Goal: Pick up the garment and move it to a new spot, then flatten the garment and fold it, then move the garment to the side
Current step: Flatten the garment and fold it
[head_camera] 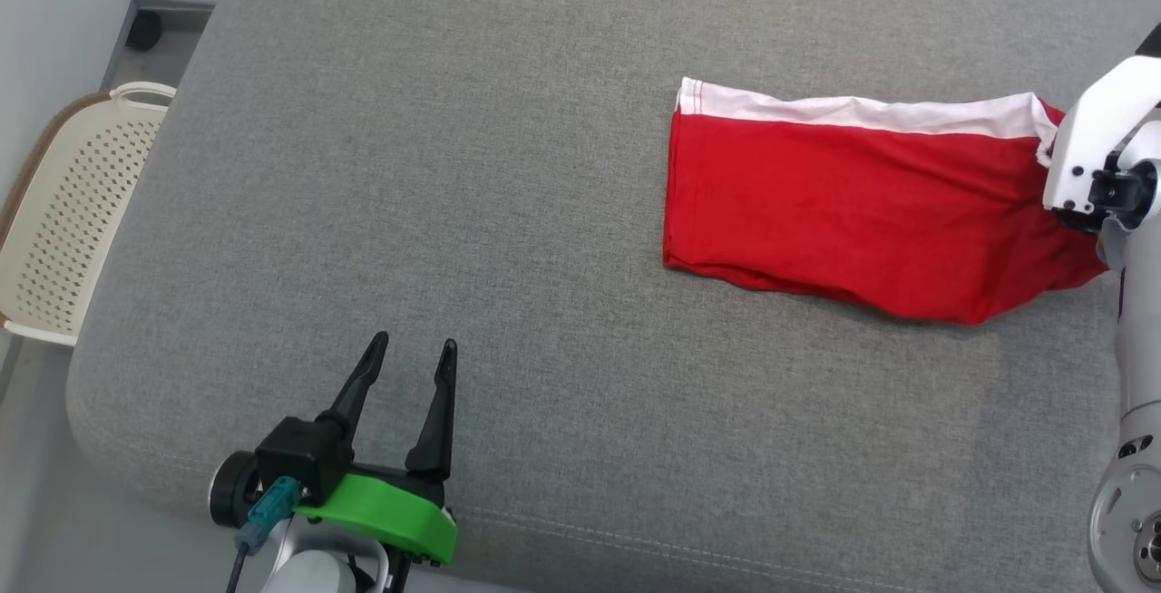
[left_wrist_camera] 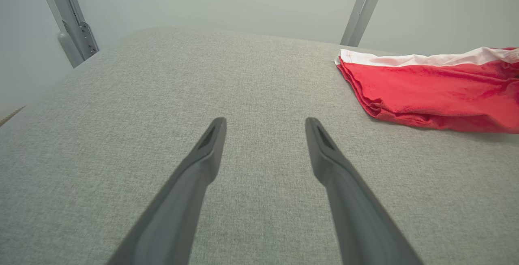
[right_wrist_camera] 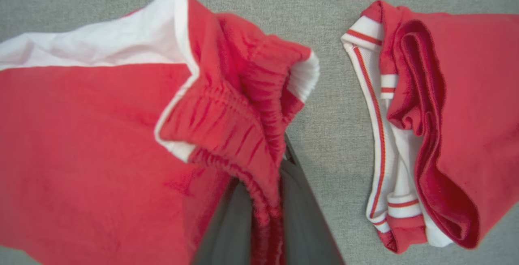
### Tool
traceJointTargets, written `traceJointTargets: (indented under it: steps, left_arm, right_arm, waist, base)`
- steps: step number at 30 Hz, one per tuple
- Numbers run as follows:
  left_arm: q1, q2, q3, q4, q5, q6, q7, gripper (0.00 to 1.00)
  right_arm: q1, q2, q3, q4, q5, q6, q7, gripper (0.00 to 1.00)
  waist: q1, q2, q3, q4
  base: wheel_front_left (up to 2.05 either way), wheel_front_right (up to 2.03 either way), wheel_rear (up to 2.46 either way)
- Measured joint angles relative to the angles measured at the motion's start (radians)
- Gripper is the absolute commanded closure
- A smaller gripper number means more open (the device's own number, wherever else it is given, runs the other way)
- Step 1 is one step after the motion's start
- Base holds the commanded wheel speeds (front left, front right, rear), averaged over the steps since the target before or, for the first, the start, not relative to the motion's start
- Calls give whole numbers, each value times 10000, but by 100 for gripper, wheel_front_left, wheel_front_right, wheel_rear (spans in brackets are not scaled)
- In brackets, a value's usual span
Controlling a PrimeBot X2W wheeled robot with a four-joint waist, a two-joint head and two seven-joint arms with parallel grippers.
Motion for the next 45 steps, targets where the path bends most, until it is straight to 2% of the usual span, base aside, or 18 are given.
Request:
traceJointTargets:
  steps: [5,9,15,23,31,45]
  left_arm:
    - [34,2,-17,25,17,-15,0,0]
    - [44,2,-23,73,17,-33,0,0]
    - [93,-38,-98,111,15,-58,0,0]
    - [162,-121,-305,226,15,-134,0,0]
    - [206,-215,-518,374,15,-221,0,0]
    - [257,-407,-924,454,21,-320,0,0]
  right_arm:
    - [-206,65,19,-602,-150,-4,863,100]
    - [-564,602,683,-1034,384,-6,1513,100]
    - [-574,1110,1348,-1239,1499,-6,1689,100]
    - [-416,1277,1611,-938,1634,-6,1045,100]
    - [-512,1294,1837,286,1868,-8,-46,100]
    - [-1118,1296,428,1795,508,-8,-1243,100]
  waist:
    - [0,0,-37,19]
    - [0,0,-124,93]
    - [0,0,-221,292]
    - [0,0,-264,743]
    - [0,0,-308,1379]
    - [0,0,-124,2358]
  base:
    - [0,0,0]
    - [0,0,0]
    - [0,0,0]
    - [0,0,0]
    - [0,0,0]
    - [0,0,0]
